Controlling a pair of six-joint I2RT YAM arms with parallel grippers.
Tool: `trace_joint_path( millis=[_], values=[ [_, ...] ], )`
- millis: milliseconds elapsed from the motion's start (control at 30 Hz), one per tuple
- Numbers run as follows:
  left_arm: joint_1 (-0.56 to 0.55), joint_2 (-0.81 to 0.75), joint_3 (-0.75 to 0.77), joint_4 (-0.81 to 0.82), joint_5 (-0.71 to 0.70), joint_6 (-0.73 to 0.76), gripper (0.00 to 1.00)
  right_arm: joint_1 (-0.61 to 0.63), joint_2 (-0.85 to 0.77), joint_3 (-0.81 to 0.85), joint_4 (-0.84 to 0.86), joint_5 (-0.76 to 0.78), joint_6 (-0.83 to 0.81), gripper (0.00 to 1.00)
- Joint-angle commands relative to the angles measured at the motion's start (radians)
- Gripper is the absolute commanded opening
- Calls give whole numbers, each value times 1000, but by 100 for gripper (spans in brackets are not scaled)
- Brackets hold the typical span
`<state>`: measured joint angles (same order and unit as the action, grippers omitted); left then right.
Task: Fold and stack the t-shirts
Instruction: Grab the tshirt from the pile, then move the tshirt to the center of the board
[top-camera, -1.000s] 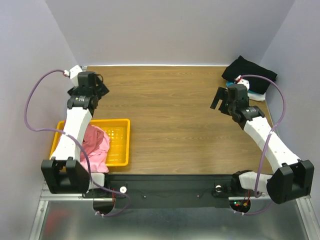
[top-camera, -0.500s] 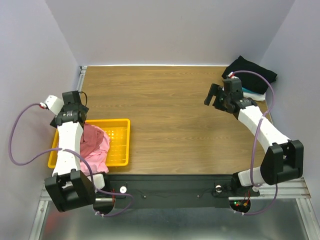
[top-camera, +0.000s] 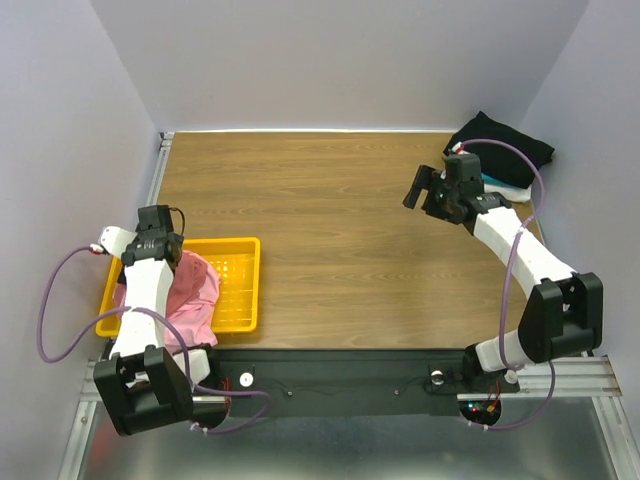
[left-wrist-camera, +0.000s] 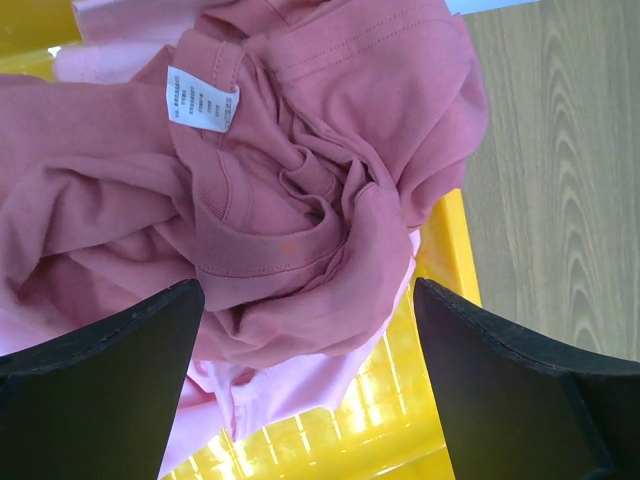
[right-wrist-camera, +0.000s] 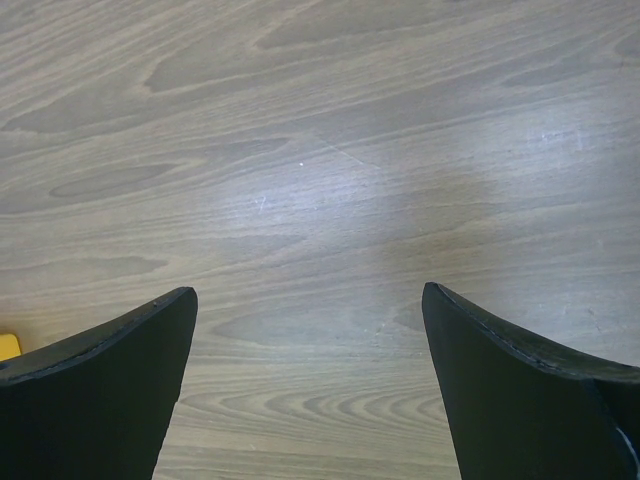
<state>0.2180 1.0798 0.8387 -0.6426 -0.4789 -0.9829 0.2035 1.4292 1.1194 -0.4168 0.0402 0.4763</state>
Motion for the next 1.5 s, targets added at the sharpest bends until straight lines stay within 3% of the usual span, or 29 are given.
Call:
trace_joint_path(
  millis=[0,233,300,367,400,467,500,533,800,967,1100,1267,1333,1467],
  values=[
    [1,15,-53,40,-12,-37,98,-6,13,59,44,-28,15,100],
    [3,78,-66,84,-23,-25,98,-6,17,80,44,-25,2,100],
    [4,88,-61,103,-29,-11,91,-6,16,79,44,-25,4,100],
    [3,89,-55,110,-36,1,76,-6,11,74,44,-26,4,100],
    [3,89,-56,130,-36,30,60,-7,8,69,44,-25,4,100],
    [3,86,-58,147,-38,58,41,-6,5,63,44,-22,2,100],
    [4,86,-53,146,-38,73,15,-6,1,59,44,-22,-1,100],
    [3,85,-46,135,-43,78,0,-6,0,57,46,-20,1,100],
    [3,-44,155,50,-75,200,0,-6,16,57,44,-33,-2,100],
    [3,-150,362,101,23,308,0,-6,42,79,46,-34,-2,100],
    [3,-166,483,290,346,391,0,-6,50,92,44,-36,-8,100],
    [-8,-59,655,475,837,305,0,-6,39,95,46,-36,-15,100],
    [-72,-8,707,549,922,273,0,-6,28,91,46,-33,-15,100],
    [-268,80,865,636,941,270,0,-6,5,86,46,-8,-13,100]
  ],
)
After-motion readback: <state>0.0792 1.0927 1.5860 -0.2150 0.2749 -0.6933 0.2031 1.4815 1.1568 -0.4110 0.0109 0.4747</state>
